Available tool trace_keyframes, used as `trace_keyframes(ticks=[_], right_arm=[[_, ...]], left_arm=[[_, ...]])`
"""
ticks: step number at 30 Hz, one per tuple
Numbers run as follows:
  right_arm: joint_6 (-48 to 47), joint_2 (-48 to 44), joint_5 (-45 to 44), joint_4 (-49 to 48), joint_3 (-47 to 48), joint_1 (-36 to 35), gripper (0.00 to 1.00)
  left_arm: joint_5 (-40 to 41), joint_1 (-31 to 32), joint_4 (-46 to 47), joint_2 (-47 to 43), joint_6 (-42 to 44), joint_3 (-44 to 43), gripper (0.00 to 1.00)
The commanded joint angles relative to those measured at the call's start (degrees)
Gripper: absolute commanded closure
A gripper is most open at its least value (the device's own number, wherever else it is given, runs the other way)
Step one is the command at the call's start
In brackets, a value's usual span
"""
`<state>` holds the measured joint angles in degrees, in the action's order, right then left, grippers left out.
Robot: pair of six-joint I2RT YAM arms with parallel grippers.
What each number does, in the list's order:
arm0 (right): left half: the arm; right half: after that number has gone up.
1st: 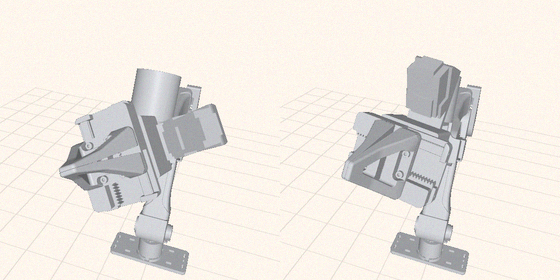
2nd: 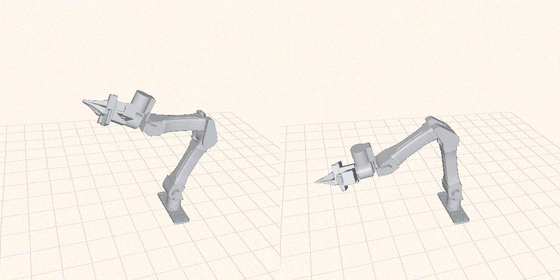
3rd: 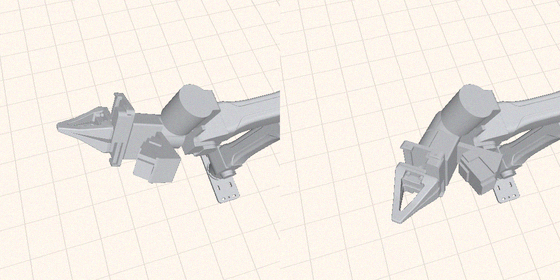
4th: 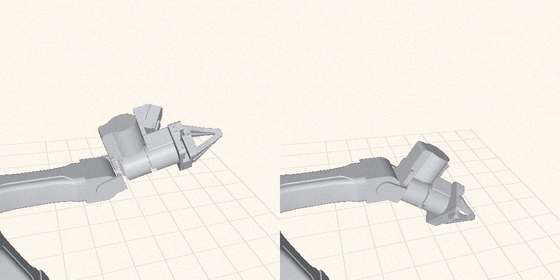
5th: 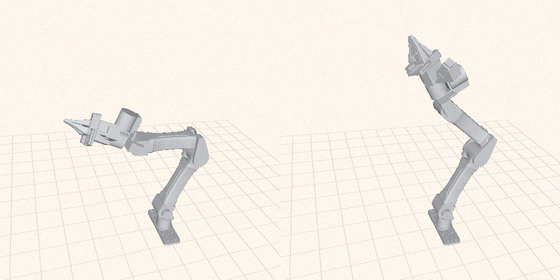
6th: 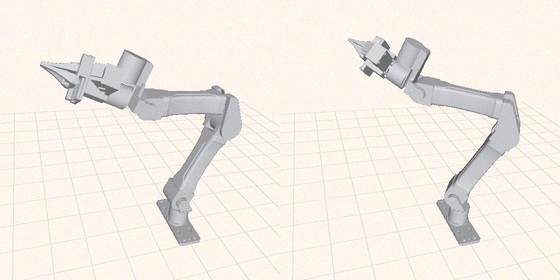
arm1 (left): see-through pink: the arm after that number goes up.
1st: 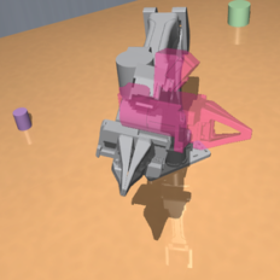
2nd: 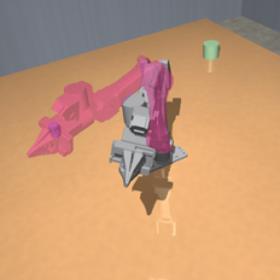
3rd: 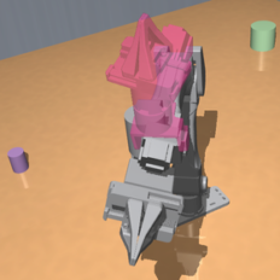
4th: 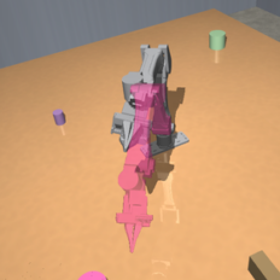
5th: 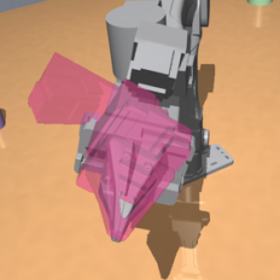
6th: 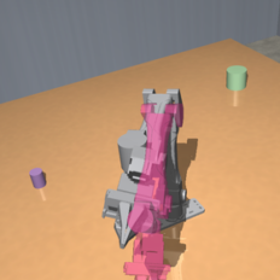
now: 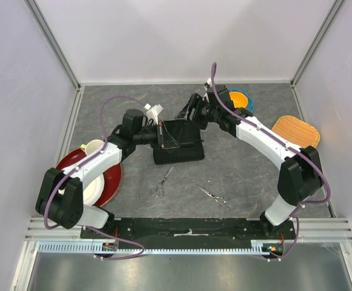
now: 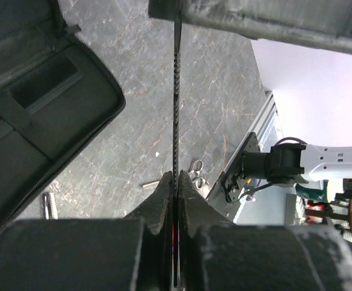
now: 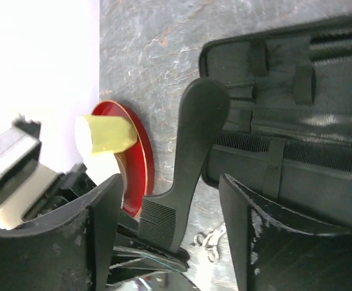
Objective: Sort the hair-cutting tools
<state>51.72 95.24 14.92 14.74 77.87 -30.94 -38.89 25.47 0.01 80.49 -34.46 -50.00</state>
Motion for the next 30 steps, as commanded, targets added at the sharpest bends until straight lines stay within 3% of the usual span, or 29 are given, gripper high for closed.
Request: trace_keyframes(ticks=[1, 4, 9, 11, 14, 22, 30], right_arm=[[-11.8, -3.3, 5.2, 0.3, 5.5, 0.8, 0.19], [-17.4, -5.1, 8.9, 0.4, 7.0, 1.4, 0.11], [-22.0, -6.6, 16.4, 0.4, 9.8, 1.8, 0.1], [-24.0, -7.7, 17.7, 0.3, 10.7, 2.1, 0.11], [-27.2, -9.0, 25.4, -0.2, 13.6, 2.5, 0.12], [-33.0, -15.3, 40.8, -0.2, 15.4, 3.2, 0.17], [-33.6, -18.0, 46.4, 0.0, 12.8, 5.1, 0.24]], left_arm=[[0.8, 0.1, -6.4, -2.9, 7.0, -6.6, 0.98], [-1.4, 0.1, -10.8, -3.8, 9.1, -10.7, 0.98], [-10.4, 0.0, -16.8, -4.1, 12.3, -18.3, 0.98], [-18.5, 0.0, -15.2, -5.2, 14.1, -18.2, 0.98], [-23.1, -0.1, -12.0, -7.8, 14.9, -17.2, 0.98], [-28.2, -0.3, -8.7, -9.2, 12.1, -19.3, 0.98], [-35.4, -1.1, -4.8, -10.1, 9.0, -20.5, 0.98]])
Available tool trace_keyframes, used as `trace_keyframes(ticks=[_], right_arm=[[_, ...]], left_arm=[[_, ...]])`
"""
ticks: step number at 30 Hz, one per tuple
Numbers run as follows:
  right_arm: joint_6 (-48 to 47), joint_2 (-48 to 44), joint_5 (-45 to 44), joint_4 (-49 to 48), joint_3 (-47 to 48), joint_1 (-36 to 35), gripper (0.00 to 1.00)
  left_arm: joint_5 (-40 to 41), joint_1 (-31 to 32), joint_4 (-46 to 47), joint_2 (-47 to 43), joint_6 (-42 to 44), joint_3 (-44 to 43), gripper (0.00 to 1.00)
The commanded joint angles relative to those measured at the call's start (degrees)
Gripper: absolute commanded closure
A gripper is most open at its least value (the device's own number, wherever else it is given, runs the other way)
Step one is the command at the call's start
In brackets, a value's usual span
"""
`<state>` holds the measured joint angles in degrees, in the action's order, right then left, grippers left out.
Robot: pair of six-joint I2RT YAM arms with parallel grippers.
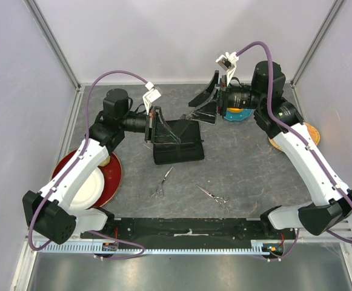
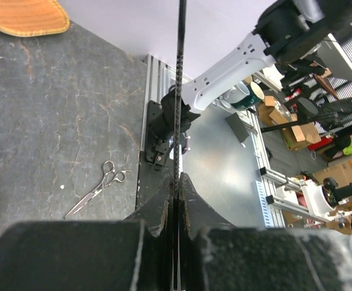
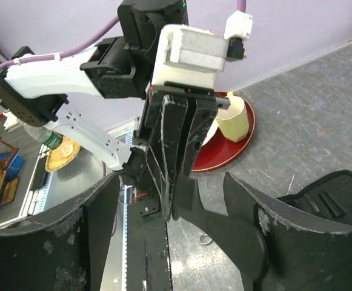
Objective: Sort the hair-cutting tools
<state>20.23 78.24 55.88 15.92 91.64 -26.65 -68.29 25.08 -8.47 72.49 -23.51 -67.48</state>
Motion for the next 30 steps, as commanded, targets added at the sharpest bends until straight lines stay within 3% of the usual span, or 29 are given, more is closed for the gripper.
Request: trace_keyframes(ticks=[1, 5, 8, 11, 12, 14, 16, 17, 18, 20, 21, 22, 24, 30], right_arm=[[-2.0, -1.0, 5.7, -1.0, -1.1, 1.0, 0.24], [-1.6, -0.3, 6.3, -0.3, -1.0, 1.3, 0.33], [-1.5, -0.2, 5.3, 0.0, -1.2, 1.3, 0.46], [-1.2, 0.1, 3.6, -0.1, -0.9, 1.4, 0.67], [-1.2, 0.2, 3.3, -0.1, -0.8, 1.3, 0.82], [-0.5, 0.6, 1.9, -0.3, -0.4, 1.3, 1.0], [0.0, 0.4, -0.3, -0.5, 0.0, 1.3, 1.0], [0.2, -0.3, -2.1, -1.2, -0.1, 1.4, 1.0], [1.6, -0.7, -3.2, -2.2, -0.4, 1.3, 1.0], [2.7, -1.9, -5.9, -5.1, -0.8, 1.3, 1.0], [4.4, -2.3, -6.7, -6.2, -0.9, 1.3, 1.0], [5.3, -2.6, -8.0, -8.4, -1.0, 1.3, 1.0], [7.8, -3.3, -10.2, -11.4, -1.5, 1.3, 1.0], [18.2, -6.3, -11.8, -24.9, -3.9, 1.3, 1.0]], left_arm=[[-7.4, -0.8, 3.6, -2.1, -1.9, -3.3, 0.98], [-8.1, -0.9, 2.5, -2.5, -0.6, -3.2, 0.98], [-7.9, -1.0, 2.0, -2.9, -0.2, -2.9, 0.98], [-8.1, -1.0, 2.0, -3.1, -0.1, -2.7, 0.98], [-8.1, -1.0, 2.0, -3.1, -0.1, -2.6, 0.98], [-7.6, -1.1, 2.0, -3.1, -0.2, -2.6, 0.98], [-8.4, -1.2, 1.9, -2.9, -0.9, -3.3, 0.95], [-8.4, -1.2, 1.9, -3.1, -1.3, -3.5, 0.92], [-8.2, -1.2, 1.8, -3.1, -1.7, -3.9, 0.71], [-7.2, -1.4, 1.3, -3.8, -1.9, -4.9, 0.5], [-6.5, -1.5, 1.2, -4.5, -2.2, -5.2, 0.28], [-4.0, -1.5, 1.3, -5.0, -2.3, -5.6, 0.21], [-0.8, -1.5, 3.1, -7.0, -4.1, -5.5, 0.13], [16.5, -1.5, 13.6, -10.8, -18.1, -2.2, 0.09]])
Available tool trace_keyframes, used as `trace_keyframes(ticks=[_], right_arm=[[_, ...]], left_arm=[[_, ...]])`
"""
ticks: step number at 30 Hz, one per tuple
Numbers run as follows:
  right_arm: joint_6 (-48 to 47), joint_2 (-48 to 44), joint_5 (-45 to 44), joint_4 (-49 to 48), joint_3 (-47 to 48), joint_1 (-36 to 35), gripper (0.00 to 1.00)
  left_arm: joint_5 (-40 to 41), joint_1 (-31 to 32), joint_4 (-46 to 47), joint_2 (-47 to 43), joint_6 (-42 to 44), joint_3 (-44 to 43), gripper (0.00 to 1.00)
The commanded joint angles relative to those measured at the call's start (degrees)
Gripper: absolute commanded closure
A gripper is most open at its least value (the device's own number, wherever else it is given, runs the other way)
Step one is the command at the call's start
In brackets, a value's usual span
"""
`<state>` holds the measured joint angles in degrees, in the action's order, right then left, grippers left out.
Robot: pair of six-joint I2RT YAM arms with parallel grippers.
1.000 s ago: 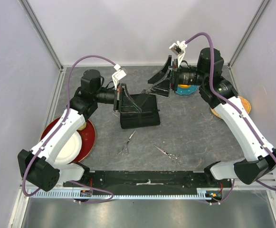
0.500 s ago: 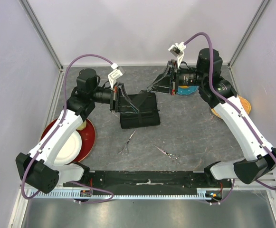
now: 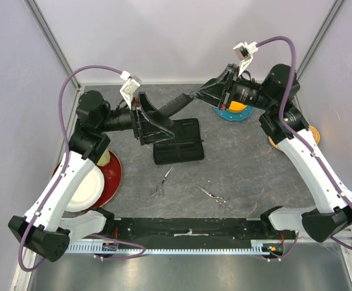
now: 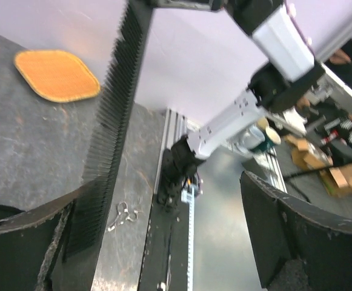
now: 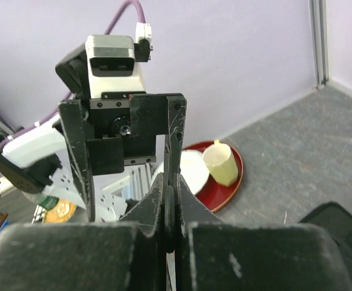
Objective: Sort the hair-cutting tools
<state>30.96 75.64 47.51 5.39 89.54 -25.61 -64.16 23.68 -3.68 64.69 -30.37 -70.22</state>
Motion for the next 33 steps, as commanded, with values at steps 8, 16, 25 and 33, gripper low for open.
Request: trace_keyframes(ticks=[8, 16, 25, 33], right_arm=[[13.6, -3.7, -5.5, -20.8, -4.6, 0.3, 1.0], [19.0, -2.4, -5.0, -28.2, -9.7, 0.3, 1.0], [22.1, -0.8, -6.7, -32.3, -13.2, 0.3, 1.0], [20.7, -0.2, -5.9, -28.6, -12.8, 0.4, 1.0]], left_arm=[[25.2, -0.2, 21.8, -7.0, -21.9, 7.1, 0.17], [26.1, -0.2, 23.3, -8.1, -21.6, 6.4, 0.34], [22.1, -0.2, 25.6, -6.0, -24.2, 7.3, 0.59], [25.0, -0.2, 21.3, -6.6, -21.6, 6.3, 0.8]])
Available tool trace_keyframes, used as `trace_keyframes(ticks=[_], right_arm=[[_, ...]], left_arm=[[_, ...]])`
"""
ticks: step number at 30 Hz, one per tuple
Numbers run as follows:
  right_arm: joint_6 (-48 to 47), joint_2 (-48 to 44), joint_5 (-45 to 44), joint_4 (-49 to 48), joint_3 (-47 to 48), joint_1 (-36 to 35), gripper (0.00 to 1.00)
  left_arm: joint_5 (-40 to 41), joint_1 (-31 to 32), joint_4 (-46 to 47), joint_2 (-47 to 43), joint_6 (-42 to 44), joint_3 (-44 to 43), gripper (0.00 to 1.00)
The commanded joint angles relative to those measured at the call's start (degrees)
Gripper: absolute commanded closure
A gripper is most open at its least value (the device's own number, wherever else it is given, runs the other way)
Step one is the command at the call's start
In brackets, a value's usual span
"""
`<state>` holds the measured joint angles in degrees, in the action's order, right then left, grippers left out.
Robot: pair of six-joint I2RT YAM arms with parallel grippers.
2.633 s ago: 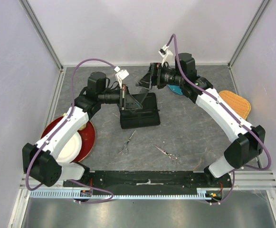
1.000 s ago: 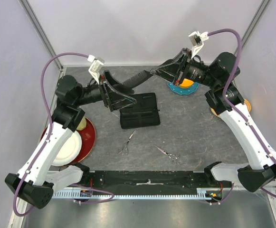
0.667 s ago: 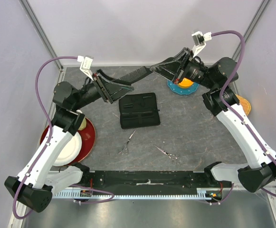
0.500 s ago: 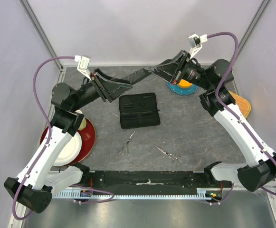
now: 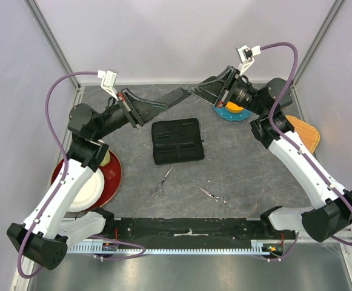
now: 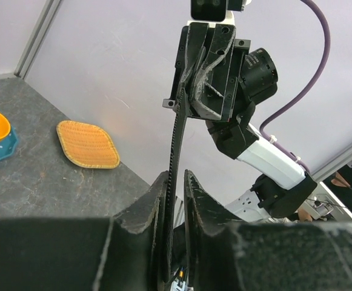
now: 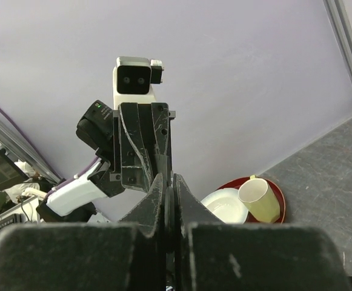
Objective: Sort the hair-cutting tools
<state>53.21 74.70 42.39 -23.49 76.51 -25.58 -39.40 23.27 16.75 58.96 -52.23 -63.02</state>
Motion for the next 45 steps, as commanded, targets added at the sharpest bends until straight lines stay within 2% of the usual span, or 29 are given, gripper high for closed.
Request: trace_keyframes(ticks=[1, 6, 9, 12, 14, 15, 16, 17, 18, 19, 21, 24, 26, 29, 32, 35, 38, 40, 41, 44, 45], right_arm=[[-1.8, 0.7, -0.6, 0.8, 0.3, 0.3, 1.0], [-2.2, 0.7, -0.7, 1.9, 0.0, 0.3, 1.0], [-1.5, 1.0, -1.0, 1.5, -0.7, 0.4, 1.0], [-1.0, 1.0, -1.0, 1.1, -1.3, 0.4, 1.0], [-0.9, 1.0, -1.2, 1.3, -1.6, 0.4, 1.0], [-1.1, 0.9, -1.3, 1.8, -1.7, 0.3, 1.0], [-1.5, 0.9, -1.6, 3.7, -1.7, 0.3, 0.98], [-2.1, 1.1, -2.2, 5.3, -1.4, 0.2, 0.87], [-2.8, 1.3, -3.7, 7.0, -1.0, 0.2, 0.59], [-4.4, 1.7, -4.8, 11.3, -0.8, 0.5, 0.42], [-5.5, 2.5, -7.1, 14.2, -1.3, 0.7, 0.18], [-4.7, 2.8, -9.8, 15.8, -4.4, 2.3, 0.07], [-4.3, 2.0, -11.6, 16.7, -6.9, 3.4, 0.04], [-5.6, 1.4, -16.0, 20.0, -9.0, 4.3, 0.04], [-7.6, 3.4, -19.9, 27.1, -8.7, 4.3, 0.08], [-9.7, 7.5, -21.1, 34.0, -7.9, 4.1, 0.2], [-10.9, 11.7, -23.3, 36.8, -9.0, 2.1, 0.41], [-12.1, 15.3, -24.5, 38.3, -9.7, 0.1, 0.48], [-12.2, 16.5, -25.2, 38.7, -10.0, -0.4, 0.58], [-12.1, 20.9, -26.0, 38.7, -10.9, -1.7, 0.68], [-12.2, 22.0, -26.3, 38.6, -10.9, -2.0, 0.69]], left_arm=[[0.3, 0.2, 0.6, -1.0, 0.3, -0.9, 0.77], [1.2, 0.1, 0.2, -1.1, 0.2, -0.4, 0.62], [1.1, 0.0, 0.2, -1.0, 0.4, -0.6, 0.62], [0.9, 0.0, -0.1, -0.5, 0.5, -1.0, 0.77], [1.2, 0.0, -0.6, -0.4, 0.5, -1.0, 0.93], [1.5, 0.0, -1.0, -0.3, 0.9, -1.0, 0.98], [2.0, 0.0, -3.2, -0.2, 1.3, -1.3, 0.98], [3.3, 0.0, -4.9, -0.1, 1.9, -1.7, 0.98], [4.0, -0.1, -7.1, 0.4, 3.7, -2.4, 0.98], [4.8, -0.1, -10.3, 0.7, 4.8, -4.3, 0.98], [6.8, -0.9, -19.3, 2.5, 7.6, -6.0, 0.98], [7.2, -3.3, -28.4, 4.8, 10.6, -7.8, 0.98], [5.7, -6.3, -34.6, 6.0, 12.7, -8.8, 0.98], [4.9, -11.0, -41.8, 8.7, 17.6, -10.2, 0.98], [4.3, -15.0, -49.5, 11.6, 21.5, -10.9, 0.98], [3.5, -17.5, -54.9, 14.1, 23.6, -10.0, 0.98], [1.9, -18.4, -56.6, 15.9, 24.1, -7.2, 0.98], [0.2, -18.4, -56.4, 17.0, 24.2, -4.6, 0.98], [0.0, -18.4, -56.3, 17.4, 24.3, -3.6, 0.98], [-0.2, -18.4, -55.8, 18.6, 24.8, -0.3, 0.98], [-0.5, -18.5, -55.3, 18.9, 24.9, 1.1, 0.98]])
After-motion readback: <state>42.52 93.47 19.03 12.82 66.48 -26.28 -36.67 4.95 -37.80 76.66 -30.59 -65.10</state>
